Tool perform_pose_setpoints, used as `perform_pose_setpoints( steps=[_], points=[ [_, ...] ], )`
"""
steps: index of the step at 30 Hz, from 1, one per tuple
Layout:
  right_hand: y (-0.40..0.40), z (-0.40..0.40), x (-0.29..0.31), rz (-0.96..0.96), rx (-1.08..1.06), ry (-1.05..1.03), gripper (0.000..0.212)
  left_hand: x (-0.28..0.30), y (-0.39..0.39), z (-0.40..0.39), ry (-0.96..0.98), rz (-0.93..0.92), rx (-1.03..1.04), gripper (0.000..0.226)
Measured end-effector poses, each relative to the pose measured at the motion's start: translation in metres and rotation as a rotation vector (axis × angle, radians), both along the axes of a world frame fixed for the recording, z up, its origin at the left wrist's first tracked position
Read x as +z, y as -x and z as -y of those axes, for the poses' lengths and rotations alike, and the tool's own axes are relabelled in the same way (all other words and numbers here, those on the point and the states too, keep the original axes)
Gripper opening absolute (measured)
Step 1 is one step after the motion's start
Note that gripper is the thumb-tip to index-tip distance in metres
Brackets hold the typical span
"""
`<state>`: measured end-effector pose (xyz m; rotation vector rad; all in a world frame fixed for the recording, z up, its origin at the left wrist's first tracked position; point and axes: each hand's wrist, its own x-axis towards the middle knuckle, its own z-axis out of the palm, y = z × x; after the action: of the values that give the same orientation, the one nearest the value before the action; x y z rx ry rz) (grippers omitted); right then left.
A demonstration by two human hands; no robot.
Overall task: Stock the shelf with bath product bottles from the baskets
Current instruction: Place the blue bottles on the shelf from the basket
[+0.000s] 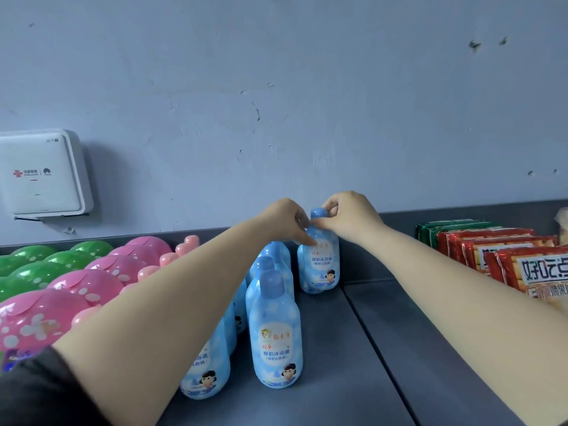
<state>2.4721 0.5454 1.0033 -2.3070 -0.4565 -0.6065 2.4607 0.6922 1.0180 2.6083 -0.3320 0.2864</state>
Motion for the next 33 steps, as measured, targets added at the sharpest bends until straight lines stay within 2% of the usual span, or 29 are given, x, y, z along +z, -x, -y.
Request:
perform_pose_setpoints(
  steps=[4, 14, 25, 33],
  points=[
    [-0.008, -0.004, -0.013, -0.035, -0.001, -0.004, 0.035, -0.009, -0.009, -0.004, -0.042, -0.001, 0.021, 0.029],
    [-0.023, -0.009, -0.039, -0.107, 0.017, -0.002, 0.026, -0.021, -0.02, -0.003, -0.147, -0.105, 0.051, 0.028],
    [-0.024, -0.006, -0.043, -0.108, 0.061, -0.016, 0.031, -0.019, -0.015, -0.003, -0.127, -0.179, 0.043, 0.027],
    [-0.015, 0.0, -0.035, -0.117, 0.043, -0.005, 0.04, -0.015, -0.002, 0.001, -0.217, -0.045, 0.041, 0.021]
  ],
)
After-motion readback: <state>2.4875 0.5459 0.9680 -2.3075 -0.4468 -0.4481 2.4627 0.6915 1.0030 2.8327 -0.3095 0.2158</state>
